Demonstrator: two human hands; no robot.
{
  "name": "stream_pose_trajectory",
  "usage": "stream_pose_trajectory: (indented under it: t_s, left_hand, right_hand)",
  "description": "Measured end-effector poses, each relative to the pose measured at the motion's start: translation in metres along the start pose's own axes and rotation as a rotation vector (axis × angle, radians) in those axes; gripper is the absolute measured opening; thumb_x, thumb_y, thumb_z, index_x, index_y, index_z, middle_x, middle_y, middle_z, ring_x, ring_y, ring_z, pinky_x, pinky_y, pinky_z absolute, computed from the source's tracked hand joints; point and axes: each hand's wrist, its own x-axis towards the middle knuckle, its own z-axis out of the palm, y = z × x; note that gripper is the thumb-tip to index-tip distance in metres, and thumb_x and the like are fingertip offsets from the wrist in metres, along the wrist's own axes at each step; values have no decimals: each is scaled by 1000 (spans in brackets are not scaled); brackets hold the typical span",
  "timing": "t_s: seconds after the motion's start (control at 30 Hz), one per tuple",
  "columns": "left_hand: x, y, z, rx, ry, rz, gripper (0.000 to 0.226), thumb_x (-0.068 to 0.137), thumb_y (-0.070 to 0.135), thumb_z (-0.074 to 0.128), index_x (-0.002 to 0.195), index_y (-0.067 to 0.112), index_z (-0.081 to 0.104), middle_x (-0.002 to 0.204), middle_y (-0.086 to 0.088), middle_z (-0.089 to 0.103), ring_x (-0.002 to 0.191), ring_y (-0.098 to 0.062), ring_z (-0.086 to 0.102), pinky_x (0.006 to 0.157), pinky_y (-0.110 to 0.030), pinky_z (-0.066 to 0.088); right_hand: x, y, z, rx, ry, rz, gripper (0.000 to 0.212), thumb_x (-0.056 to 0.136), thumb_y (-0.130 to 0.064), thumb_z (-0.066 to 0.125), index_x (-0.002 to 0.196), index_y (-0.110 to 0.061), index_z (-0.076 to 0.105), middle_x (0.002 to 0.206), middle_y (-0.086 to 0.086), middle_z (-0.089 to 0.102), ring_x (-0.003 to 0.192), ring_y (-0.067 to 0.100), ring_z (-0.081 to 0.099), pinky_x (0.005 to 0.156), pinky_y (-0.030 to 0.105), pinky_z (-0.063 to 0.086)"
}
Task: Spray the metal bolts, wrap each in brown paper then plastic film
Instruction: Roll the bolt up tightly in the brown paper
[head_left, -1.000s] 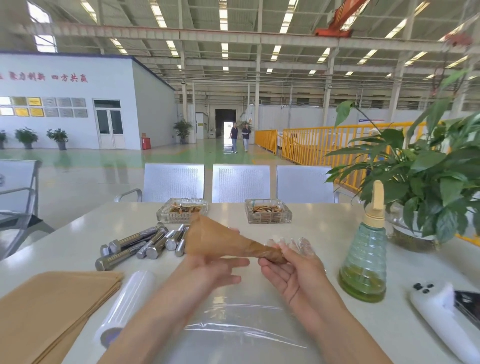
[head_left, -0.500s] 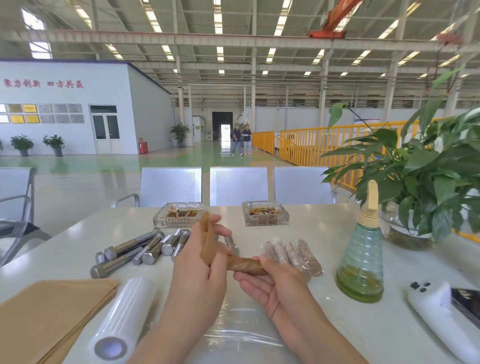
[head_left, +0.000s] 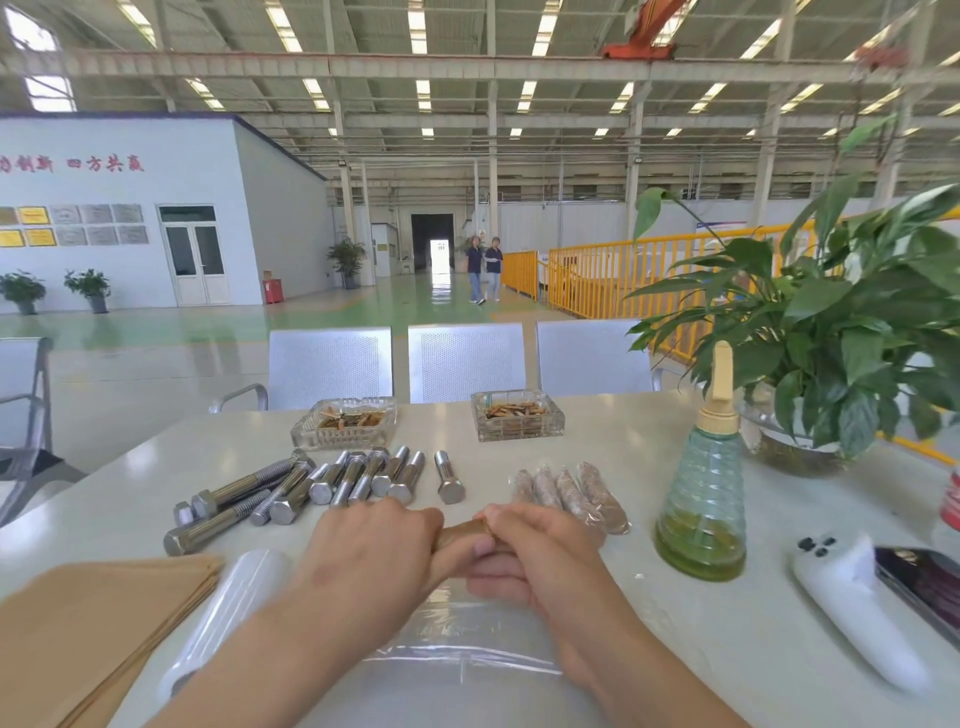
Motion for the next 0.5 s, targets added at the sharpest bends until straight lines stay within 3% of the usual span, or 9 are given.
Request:
stream_pose_trajectory:
  t_s: [0.1,0.23,0.37,0.5]
  left_hand:
    - [-4,-5,13,-83,-8,-10,98,55,95,-25,75,28,43,76,0,60,85,-20,67,60,-35,32]
    - [-10,-5,21,-232,-102,23,82,59,98,-3,72,27,36,73,4,48,83,-17,61,61,-35,33]
    - [-17,5,31,-279,-32,147,68,73,92,2,87,33,32,85,8,58,83,-18,56,69,-33,33]
    - [-21,11,40,-508,7,239,44,91,77,37,88,34,41,85,16,48,81,-5,41,74,-18,31]
  right_hand:
    - [0,-4,-6,-221,-78,-11,19,104,-21,56,103,-5,66,85,16,78,71,32,77,53,30,56]
    - [1,-4,-20,-623,-192,-32,24,102,-32,53,96,-11,61,68,11,73,46,21,59,45,24,43]
    - [2,-7,-35,-935,-263,-47,25,98,-43,49,95,-20,56,64,1,71,44,9,53,52,25,42]
    - [0,-10,-41,-1153,-320,-2,26,99,-51,48,98,-26,54,60,-9,66,53,-4,53,64,31,41]
